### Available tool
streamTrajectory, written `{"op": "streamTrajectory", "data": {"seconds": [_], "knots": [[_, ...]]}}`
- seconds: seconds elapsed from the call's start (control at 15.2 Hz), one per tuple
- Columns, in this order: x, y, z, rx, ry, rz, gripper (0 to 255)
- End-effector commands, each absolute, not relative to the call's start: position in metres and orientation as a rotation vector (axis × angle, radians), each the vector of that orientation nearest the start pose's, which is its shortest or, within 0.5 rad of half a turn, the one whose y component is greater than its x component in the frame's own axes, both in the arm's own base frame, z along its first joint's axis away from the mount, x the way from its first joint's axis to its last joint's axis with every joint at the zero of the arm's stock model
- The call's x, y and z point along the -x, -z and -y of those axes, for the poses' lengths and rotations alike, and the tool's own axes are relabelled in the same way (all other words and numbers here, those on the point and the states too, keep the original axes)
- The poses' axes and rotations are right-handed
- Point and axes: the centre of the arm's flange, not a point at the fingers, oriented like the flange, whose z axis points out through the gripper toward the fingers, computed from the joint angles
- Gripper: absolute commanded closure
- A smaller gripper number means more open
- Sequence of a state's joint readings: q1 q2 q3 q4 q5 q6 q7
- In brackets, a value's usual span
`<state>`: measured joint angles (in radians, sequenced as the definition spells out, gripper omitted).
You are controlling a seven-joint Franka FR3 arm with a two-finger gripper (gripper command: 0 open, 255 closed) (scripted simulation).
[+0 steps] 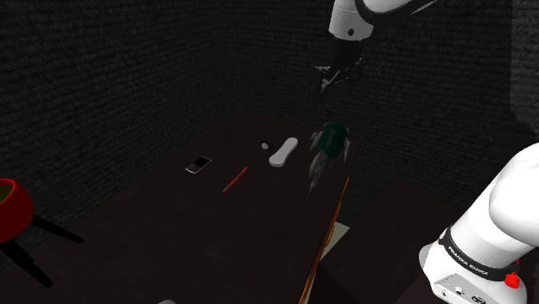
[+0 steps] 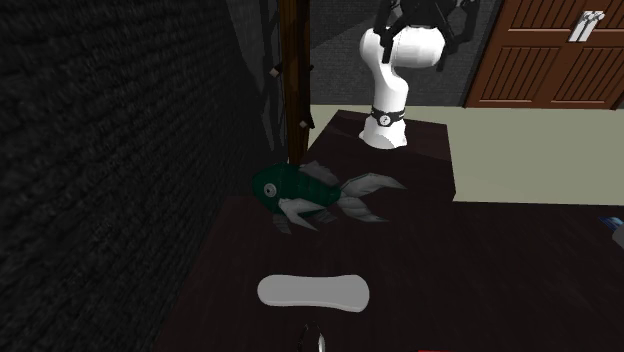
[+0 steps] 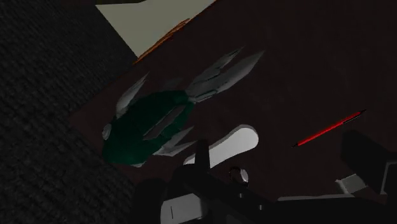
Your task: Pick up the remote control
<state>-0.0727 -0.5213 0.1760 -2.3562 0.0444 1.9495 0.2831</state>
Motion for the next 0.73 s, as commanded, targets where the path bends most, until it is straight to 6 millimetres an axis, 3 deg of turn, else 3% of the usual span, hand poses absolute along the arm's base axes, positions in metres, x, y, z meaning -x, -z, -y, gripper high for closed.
{"op": "streamTrajectory", "data": {"seconds": [0.0, 0.66], "knots": [[-0.426, -0.506, -0.054, 3.128, 0.173, -0.432, 0], [-0.519, -0.409, -0.043, 3.021, 0.119, -0.883, 0]]}}
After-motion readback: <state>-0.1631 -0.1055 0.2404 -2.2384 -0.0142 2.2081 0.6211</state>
